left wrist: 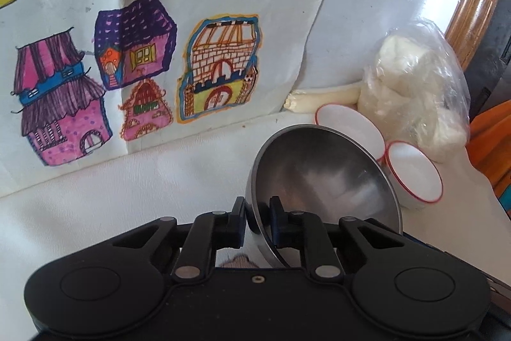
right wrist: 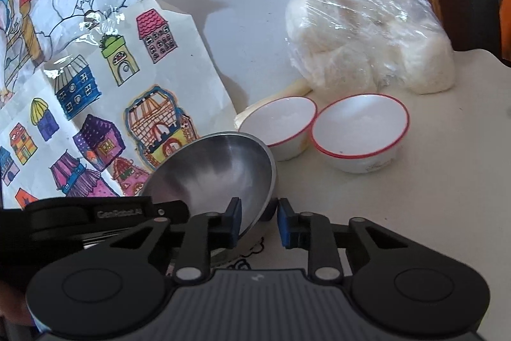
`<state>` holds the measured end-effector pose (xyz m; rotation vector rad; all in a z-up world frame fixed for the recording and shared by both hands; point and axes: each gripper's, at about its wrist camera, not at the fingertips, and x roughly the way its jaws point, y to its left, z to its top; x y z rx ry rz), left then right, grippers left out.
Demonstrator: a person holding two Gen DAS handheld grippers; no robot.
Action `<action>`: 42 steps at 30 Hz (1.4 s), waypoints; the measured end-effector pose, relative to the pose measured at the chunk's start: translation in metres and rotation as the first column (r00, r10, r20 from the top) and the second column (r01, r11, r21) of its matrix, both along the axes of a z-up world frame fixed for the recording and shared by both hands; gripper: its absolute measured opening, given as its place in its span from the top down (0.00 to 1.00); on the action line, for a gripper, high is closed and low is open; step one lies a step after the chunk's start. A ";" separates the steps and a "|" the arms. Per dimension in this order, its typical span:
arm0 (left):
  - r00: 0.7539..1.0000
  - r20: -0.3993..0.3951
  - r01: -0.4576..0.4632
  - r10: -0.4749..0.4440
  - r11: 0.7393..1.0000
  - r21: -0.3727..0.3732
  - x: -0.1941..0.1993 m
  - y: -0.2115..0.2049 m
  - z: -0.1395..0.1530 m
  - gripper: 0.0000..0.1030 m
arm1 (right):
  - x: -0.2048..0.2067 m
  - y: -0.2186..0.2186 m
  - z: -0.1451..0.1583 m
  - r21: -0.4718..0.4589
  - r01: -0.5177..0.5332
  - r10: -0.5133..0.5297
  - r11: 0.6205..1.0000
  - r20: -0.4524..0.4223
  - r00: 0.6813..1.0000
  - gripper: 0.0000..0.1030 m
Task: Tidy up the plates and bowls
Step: 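Move both grippers to the steel bowl and close them on its rim, then carry the steel bowl with both grippers and lower it beside the plate stack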
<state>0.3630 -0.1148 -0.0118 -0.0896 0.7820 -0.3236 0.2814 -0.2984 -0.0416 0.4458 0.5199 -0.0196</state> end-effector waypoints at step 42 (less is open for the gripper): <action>0.985 -0.038 0.171 -0.171 0.985 -0.003 -0.202 0.010 0.025 0.83 | -0.232 0.008 0.008 0.104 0.024 -0.020 0.994 -0.044 0.999 0.80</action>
